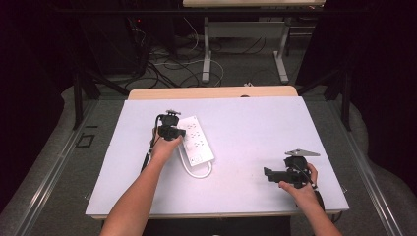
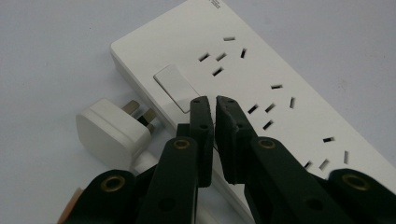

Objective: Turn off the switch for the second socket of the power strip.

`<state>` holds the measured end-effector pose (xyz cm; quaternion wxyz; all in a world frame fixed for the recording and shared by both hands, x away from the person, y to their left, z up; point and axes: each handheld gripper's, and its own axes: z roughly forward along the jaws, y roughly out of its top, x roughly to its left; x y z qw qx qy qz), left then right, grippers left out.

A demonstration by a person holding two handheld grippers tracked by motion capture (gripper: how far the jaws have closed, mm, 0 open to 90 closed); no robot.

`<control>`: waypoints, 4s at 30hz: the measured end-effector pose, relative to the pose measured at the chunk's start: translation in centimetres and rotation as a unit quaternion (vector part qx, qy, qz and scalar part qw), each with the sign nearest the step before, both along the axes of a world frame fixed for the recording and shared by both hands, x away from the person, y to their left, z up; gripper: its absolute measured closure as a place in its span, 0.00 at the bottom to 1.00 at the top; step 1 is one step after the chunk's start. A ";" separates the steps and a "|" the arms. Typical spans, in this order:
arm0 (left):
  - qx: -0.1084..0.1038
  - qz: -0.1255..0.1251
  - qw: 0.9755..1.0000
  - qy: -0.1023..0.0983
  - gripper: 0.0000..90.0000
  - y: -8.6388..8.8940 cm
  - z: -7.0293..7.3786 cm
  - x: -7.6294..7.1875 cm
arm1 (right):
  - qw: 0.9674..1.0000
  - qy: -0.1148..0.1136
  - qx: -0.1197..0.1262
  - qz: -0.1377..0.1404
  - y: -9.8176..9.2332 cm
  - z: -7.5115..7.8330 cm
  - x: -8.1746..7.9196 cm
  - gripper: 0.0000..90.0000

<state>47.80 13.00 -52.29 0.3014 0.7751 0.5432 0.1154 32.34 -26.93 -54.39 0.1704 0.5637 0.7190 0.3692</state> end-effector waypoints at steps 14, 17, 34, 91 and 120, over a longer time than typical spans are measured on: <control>-0.019 -0.003 1.000 -0.006 0.85 0.2 0.8 -0.5 | 1.000 -0.001 -0.001 -0.002 0.0 0.0 -0.1 0.00; -0.019 -0.002 1.000 -0.007 0.83 0.4 1.1 -0.5 | 1.000 -0.001 -0.001 -0.002 -0.1 0.0 -0.1 0.00; -0.041 -0.017 0.999 -0.013 0.72 0.4 2.2 -1.5 | 1.000 -0.001 0.001 -0.002 -0.1 0.1 -0.2 0.00; -0.055 -0.056 0.997 -0.028 0.33 2.6 4.4 -6.3 | 1.000 -0.006 0.001 -0.002 -0.1 0.2 -0.3 0.00; -0.052 -0.012 0.996 -0.074 0.01 6.8 4.0 -9.3 | 1.000 -0.004 0.000 -0.003 0.0 0.2 -0.3 0.00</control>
